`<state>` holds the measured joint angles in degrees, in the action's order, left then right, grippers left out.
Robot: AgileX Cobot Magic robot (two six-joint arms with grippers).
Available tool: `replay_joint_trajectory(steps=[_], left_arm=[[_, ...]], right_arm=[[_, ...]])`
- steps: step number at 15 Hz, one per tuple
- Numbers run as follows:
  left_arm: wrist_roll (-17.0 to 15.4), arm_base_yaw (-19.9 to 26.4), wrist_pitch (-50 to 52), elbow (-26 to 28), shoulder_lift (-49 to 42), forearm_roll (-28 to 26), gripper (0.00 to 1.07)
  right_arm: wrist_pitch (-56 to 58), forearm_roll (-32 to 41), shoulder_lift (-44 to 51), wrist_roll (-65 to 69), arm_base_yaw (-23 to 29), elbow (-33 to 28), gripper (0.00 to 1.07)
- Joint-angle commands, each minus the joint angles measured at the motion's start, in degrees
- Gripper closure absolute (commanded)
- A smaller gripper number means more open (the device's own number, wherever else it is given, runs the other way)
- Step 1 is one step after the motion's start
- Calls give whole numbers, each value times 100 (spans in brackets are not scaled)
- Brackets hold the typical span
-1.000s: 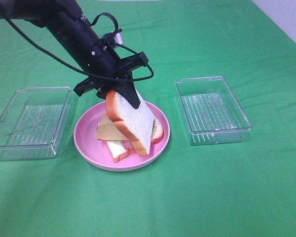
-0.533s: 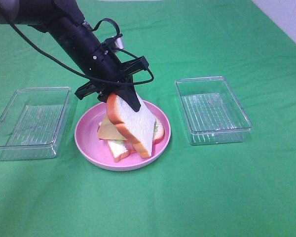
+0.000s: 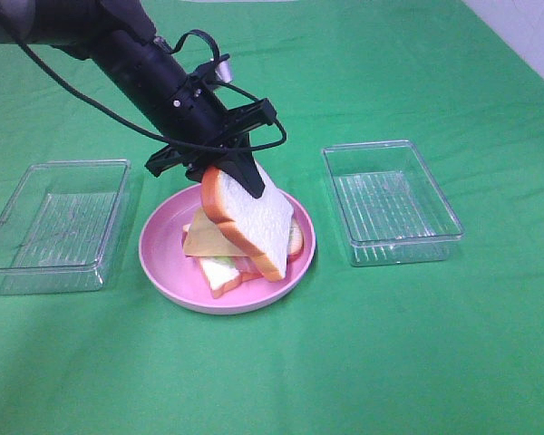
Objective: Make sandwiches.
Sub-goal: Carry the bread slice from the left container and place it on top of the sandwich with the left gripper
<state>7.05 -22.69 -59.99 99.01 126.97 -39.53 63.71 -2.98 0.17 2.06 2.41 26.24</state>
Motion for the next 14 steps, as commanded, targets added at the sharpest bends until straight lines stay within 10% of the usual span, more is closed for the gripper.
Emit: replay_joint_trajectory(steps=[1, 4, 6, 8, 14], left_arm=[[23, -23, 0, -6, -23, 201, 107], [-315, -23, 17, -6, -23, 854, 97], [-602, -23, -23, -6, -23, 1089, 64], [-642, -23, -143, -6, -40, 1100, 4], [-905, -23, -877, 716, -264, 1891, 5]], right_arm=[[-63, 6, 183, -29, -40, -17, 11], [-63, 6, 183, -29, -40, -17, 11], [-63, 6, 183, -29, -40, -17, 11], [-63, 6, 183, -29, -40, -17, 11], [-63, 6, 183, -29, -40, -17, 11]])
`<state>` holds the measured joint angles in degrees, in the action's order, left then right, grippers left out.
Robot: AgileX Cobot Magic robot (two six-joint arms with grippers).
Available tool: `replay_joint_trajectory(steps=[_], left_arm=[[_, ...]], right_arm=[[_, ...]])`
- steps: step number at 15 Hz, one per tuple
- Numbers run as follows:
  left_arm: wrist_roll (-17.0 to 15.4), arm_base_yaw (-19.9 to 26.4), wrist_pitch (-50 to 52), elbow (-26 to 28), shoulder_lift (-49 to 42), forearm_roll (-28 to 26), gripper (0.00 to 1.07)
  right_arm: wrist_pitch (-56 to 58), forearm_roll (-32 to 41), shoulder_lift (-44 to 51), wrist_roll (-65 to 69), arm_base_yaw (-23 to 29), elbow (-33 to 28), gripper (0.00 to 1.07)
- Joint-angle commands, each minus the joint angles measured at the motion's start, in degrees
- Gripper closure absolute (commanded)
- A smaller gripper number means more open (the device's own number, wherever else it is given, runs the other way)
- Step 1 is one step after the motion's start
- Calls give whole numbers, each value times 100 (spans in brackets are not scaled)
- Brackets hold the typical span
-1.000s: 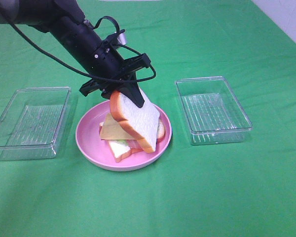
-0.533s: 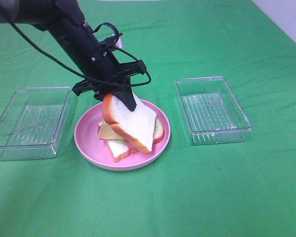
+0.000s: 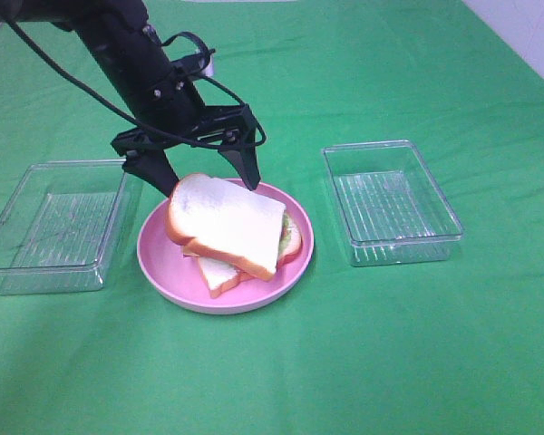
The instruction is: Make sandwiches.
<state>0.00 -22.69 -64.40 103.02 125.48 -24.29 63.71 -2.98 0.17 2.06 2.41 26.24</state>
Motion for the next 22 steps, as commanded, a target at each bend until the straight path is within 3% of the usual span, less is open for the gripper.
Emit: replay_joint_trajectory(steps=[1, 3, 7, 10, 14, 17, 18, 22], left_arm=[[-361, -23, -791, 625, -143, 848, 5], [-596, -23, -1129, 1129, -298, 1581, 5], [-653, 92, -1129, 682, -1112, 2172, 5], [-435, 372, -1129, -407, -1919, 2269, 5], [-413, 1014, -1123, -1816, -3077, 2848, 5], [-510, 1799, -980, -2802, -4108, 2991, 5], [-579, 2206, -940, -3329, -4819, 2979, 5], [-659, 2406, -991, -4366, -6337, 2979, 5]], right_arm=[[-63, 6, 183, -29, -40, -17, 11], [-63, 6, 183, -29, -40, -17, 11], [-63, 6, 183, -29, -40, -17, 11], [-63, 6, 183, -29, -40, -17, 11], [-63, 6, 183, -29, -40, -17, 11], [-63, 6, 183, -29, -40, -17, 11], [-63, 6, 183, -29, -40, -17, 11], [-63, 6, 183, -29, -40, -17, 11]])
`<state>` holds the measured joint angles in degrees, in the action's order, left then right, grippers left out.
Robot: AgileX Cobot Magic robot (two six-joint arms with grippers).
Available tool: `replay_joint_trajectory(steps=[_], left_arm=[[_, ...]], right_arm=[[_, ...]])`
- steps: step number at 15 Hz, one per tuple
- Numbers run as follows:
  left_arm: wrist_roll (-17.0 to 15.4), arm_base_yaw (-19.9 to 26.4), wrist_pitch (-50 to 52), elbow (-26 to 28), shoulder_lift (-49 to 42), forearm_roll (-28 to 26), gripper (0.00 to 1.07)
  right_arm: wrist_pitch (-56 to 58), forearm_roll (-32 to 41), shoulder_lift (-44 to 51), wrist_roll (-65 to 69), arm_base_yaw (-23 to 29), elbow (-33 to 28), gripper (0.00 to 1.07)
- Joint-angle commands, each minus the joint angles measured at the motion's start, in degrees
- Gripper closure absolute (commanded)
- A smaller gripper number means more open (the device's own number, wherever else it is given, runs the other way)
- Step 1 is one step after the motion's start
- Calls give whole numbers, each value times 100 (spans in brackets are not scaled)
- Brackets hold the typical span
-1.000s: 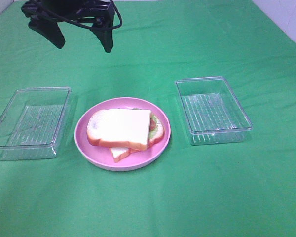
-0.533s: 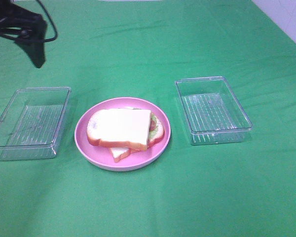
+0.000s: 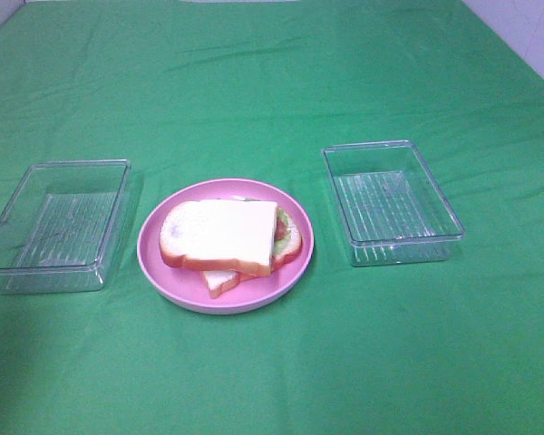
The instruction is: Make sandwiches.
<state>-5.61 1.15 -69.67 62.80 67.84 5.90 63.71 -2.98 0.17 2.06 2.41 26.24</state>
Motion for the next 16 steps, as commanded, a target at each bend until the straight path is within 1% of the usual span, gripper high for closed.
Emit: replay_joint_trajectory(steps=[1, 2, 4, 6, 7, 10, 11, 12, 15, 16], left_arm=[[-160, 23, -544, -579, -1060, -40, 6], [-223, 23, -590, -825, -1524, -40, 6], [-550, 23, -590, -1180, -2567, -223, 6], [-539, 23, -590, -1432, -3655, -304, 6], [-441, 23, -590, -1547, -4165, -286, 6], [126, 23, -304, -1971, -5609, -264, 6], [218, 23, -138, -2177, -5964, -269, 6], [229, 23, 206, -2492, -6388, -327, 6], [229, 23, 751, -3283, -6875, -625, 6], [372, 23, 796, -3277, -6939, -705, 6]], right_arm=[[-63, 6, 183, -29, -40, -17, 11], [-63, 6, 183, -29, -40, -17, 11], [-63, 6, 183, -29, -40, -17, 11], [-63, 6, 183, -29, -40, -17, 11], [-63, 6, 183, -29, -40, -17, 11], [-63, 6, 183, -29, -40, -17, 11], [-63, 6, 183, -29, -40, -17, 11], [-63, 6, 183, -29, -40, -17, 11], [-63, 6, 183, -29, -40, -17, 11], [-63, 17, 183, -29, -40, -17, 11]])
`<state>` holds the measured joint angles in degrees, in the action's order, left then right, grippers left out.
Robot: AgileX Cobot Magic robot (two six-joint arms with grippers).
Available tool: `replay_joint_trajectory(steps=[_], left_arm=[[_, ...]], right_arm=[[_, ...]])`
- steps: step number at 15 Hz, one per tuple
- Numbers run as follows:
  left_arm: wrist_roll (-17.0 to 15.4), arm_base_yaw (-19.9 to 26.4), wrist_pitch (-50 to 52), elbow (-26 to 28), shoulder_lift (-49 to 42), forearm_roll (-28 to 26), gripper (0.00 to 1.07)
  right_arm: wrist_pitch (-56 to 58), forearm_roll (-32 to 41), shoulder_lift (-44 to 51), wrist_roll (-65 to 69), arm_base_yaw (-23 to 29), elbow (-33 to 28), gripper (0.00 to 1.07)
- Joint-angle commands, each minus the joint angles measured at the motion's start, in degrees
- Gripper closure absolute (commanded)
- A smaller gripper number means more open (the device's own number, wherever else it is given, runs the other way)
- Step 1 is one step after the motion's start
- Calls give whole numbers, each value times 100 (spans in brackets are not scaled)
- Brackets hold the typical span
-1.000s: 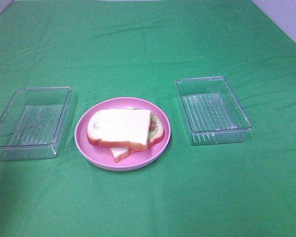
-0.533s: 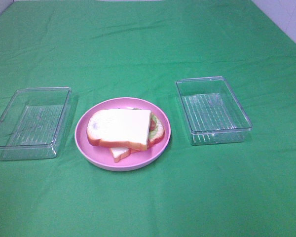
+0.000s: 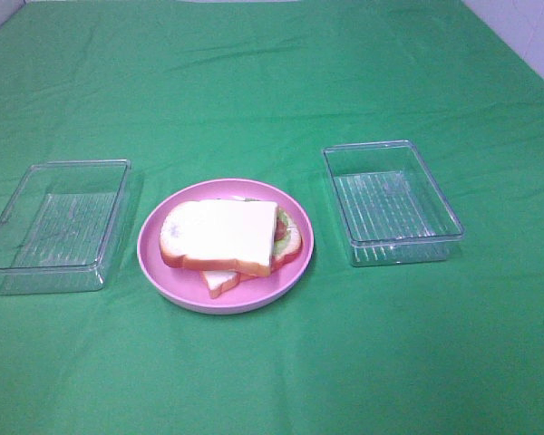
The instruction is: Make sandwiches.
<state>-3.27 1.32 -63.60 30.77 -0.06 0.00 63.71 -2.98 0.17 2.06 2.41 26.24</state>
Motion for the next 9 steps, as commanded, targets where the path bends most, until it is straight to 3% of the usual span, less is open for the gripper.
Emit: replay_joint_trajectory(steps=[1, 9], left_arm=[[155, 6, 183, -103, -149, -109, 6], [149, 6, 183, -109, -143, -34, 6]], right_arm=[[-63, 11, 160, -29, -40, -17, 11], [-63, 11, 160, -29, -40, -17, 11]])
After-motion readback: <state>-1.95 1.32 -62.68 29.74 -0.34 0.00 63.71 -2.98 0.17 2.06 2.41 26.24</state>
